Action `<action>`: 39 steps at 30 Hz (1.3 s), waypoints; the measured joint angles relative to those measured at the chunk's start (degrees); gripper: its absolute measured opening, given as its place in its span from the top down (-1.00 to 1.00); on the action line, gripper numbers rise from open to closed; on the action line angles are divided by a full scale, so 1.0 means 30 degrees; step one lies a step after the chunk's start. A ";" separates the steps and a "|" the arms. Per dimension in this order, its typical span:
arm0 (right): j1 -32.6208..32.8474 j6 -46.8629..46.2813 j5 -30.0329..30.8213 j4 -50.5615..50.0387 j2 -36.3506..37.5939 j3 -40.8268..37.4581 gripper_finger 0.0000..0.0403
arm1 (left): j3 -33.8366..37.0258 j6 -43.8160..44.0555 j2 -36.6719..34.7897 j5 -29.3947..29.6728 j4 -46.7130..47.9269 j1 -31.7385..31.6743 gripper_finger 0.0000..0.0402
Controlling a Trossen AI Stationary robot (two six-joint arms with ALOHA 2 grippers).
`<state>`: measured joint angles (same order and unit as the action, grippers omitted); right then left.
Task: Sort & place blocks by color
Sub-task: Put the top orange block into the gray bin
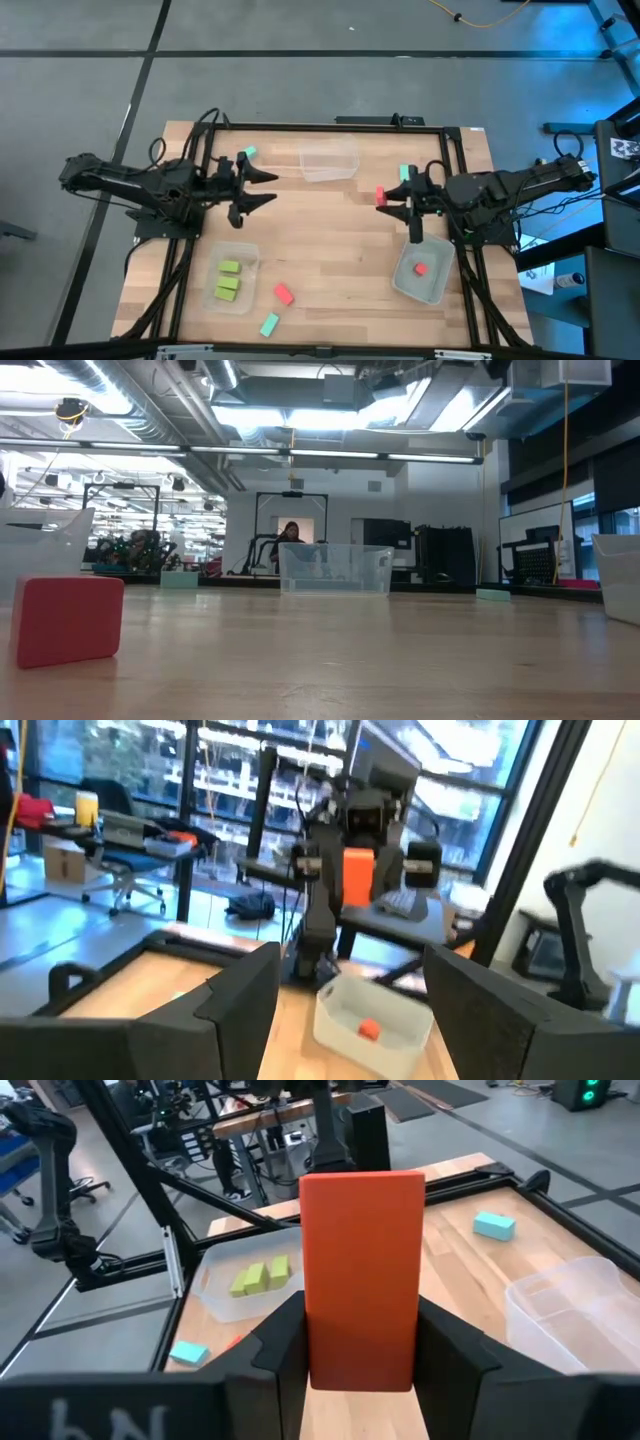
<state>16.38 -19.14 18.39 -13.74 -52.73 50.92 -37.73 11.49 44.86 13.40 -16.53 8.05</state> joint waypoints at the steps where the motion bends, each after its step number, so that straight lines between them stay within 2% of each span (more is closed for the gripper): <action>1: 0.0000 0.0006 -0.0007 -0.0026 0.0000 0.0000 0.33 | 0.0122 0.0006 -0.0013 0.0010 -0.0363 0.0000 -0.18; 16: -0.0014 -0.0037 -0.0457 0.0013 -0.0015 -0.0007 0.33 | 0.0195 -0.0687 -0.0001 -0.0060 -0.0855 0.0000 -0.19; 25: -0.0007 -0.0993 -0.1165 0.0219 -0.0022 -0.0007 0.33 | 0.0195 0.0073 -0.0006 -0.0792 -0.0833 0.0007 -0.19; 29: 0.0000 -0.0110 -0.0943 0.0226 -0.0036 -0.0007 0.33 | 0.0195 -0.1393 -0.0006 0.0370 -0.0884 0.0005 -0.19; 32: 0.0000 -0.0050 -0.0564 0.0293 -0.0051 -0.0007 0.33 | 0.0195 -0.1428 0.0000 0.1290 -0.1281 0.0000 -0.19; 39: 0.0000 -0.0109 -0.0677 0.0092 -0.0051 -0.0007 0.33 | 0.0195 -0.1401 0.0002 0.0775 -0.1216 0.0000 -0.19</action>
<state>16.38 -19.46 16.36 -13.46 -52.88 50.89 -37.15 7.29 44.86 15.72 -20.17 8.05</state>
